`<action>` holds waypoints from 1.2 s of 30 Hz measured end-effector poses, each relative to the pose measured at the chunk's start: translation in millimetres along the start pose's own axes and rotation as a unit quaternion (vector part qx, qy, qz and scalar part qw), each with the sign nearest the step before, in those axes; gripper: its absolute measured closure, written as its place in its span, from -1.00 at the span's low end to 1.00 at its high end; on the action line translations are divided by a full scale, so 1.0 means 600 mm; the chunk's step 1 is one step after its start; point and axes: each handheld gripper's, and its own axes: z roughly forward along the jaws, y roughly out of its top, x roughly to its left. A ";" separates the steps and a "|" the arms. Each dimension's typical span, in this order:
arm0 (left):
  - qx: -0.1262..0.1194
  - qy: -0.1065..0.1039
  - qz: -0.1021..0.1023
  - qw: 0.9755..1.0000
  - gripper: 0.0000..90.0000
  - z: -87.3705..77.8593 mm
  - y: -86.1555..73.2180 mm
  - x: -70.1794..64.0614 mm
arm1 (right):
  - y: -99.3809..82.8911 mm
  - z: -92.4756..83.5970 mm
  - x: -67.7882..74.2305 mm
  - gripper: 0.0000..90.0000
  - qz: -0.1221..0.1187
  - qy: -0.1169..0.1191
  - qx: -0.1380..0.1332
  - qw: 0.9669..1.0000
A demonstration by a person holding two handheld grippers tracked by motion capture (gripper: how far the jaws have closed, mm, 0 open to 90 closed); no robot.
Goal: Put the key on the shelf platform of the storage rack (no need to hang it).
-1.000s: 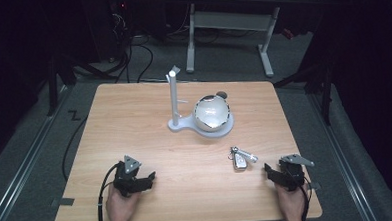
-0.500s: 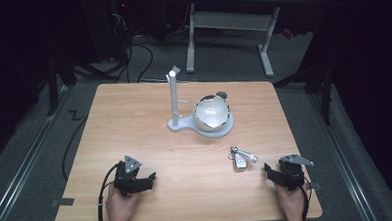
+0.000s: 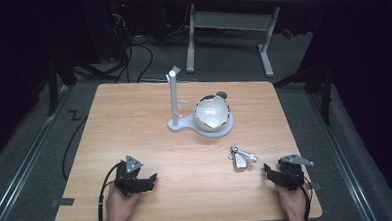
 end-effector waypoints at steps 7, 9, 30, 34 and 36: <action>-0.002 0.001 0.000 1.000 -0.66 0.000 -0.001 0.000 | 0.000 -0.001 -0.001 -0.12 0.004 0.004 0.000 1.000; -0.002 0.001 0.000 1.000 -0.66 0.000 -0.001 0.000 | 0.002 -0.002 -0.002 -0.09 0.009 0.007 0.004 1.000; -0.003 0.002 -0.004 1.000 -0.64 0.000 0.000 -0.001 | 0.054 -0.069 0.028 -0.09 -0.009 0.082 -0.052 0.995; -0.003 0.003 -0.005 1.000 -0.64 0.000 0.000 -0.001 | 0.067 -0.069 0.045 -0.09 -0.027 0.093 -0.053 0.994; -0.004 0.003 -0.005 1.000 -0.64 0.000 0.000 -0.001 | 0.073 -0.068 0.052 -0.10 -0.032 0.099 -0.050 0.993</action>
